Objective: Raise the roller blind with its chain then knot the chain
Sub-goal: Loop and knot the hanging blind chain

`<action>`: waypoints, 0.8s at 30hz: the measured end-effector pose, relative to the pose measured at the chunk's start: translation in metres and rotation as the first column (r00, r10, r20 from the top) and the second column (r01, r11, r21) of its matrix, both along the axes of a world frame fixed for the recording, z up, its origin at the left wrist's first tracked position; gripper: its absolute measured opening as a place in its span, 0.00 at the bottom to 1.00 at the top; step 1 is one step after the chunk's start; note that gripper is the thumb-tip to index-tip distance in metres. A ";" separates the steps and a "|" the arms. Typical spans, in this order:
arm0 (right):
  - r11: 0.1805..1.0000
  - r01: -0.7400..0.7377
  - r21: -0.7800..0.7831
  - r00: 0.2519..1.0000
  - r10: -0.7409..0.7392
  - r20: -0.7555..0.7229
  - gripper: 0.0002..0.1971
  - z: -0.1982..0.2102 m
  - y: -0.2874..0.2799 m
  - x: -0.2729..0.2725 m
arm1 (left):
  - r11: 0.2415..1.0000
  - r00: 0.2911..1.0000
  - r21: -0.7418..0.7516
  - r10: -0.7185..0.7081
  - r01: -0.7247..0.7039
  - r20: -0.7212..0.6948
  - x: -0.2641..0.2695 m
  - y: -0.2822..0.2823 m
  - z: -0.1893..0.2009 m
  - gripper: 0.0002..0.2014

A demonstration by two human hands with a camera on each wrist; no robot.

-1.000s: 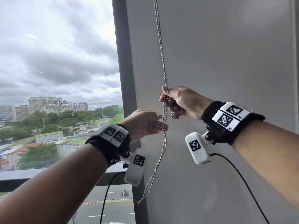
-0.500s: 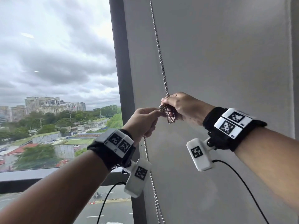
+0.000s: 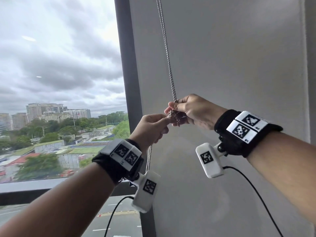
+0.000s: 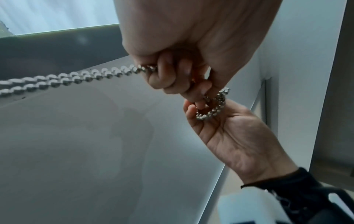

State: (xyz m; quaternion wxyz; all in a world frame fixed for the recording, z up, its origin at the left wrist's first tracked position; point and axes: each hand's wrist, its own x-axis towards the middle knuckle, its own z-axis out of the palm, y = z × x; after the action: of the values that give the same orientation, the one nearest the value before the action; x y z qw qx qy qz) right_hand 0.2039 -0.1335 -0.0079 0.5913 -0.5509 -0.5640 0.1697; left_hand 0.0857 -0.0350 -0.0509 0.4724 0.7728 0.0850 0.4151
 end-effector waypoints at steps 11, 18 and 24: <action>0.998 0.057 -0.012 0.990 -0.055 0.129 0.14 0.006 -0.003 0.005 | 0.977 0.994 -0.190 -0.085 0.097 0.068 -0.001 0.000 -0.029 0.07; 0.998 0.064 -0.007 0.983 -0.062 0.172 0.13 0.008 -0.002 0.002 | 0.985 0.989 -0.148 -0.074 0.092 0.127 0.002 -0.001 -0.026 0.08; 0.998 0.064 0.007 0.977 -0.064 0.201 0.11 0.008 0.001 -0.001 | 0.983 0.987 -0.137 -0.102 0.119 0.124 0.004 -0.005 -0.036 0.09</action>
State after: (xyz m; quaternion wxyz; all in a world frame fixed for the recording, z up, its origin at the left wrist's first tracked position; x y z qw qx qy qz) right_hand 0.2031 -0.1326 0.0000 0.5366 -0.5831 -0.6027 0.0938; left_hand 0.0897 -0.0404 -0.0868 0.5536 0.7145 0.0440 0.4255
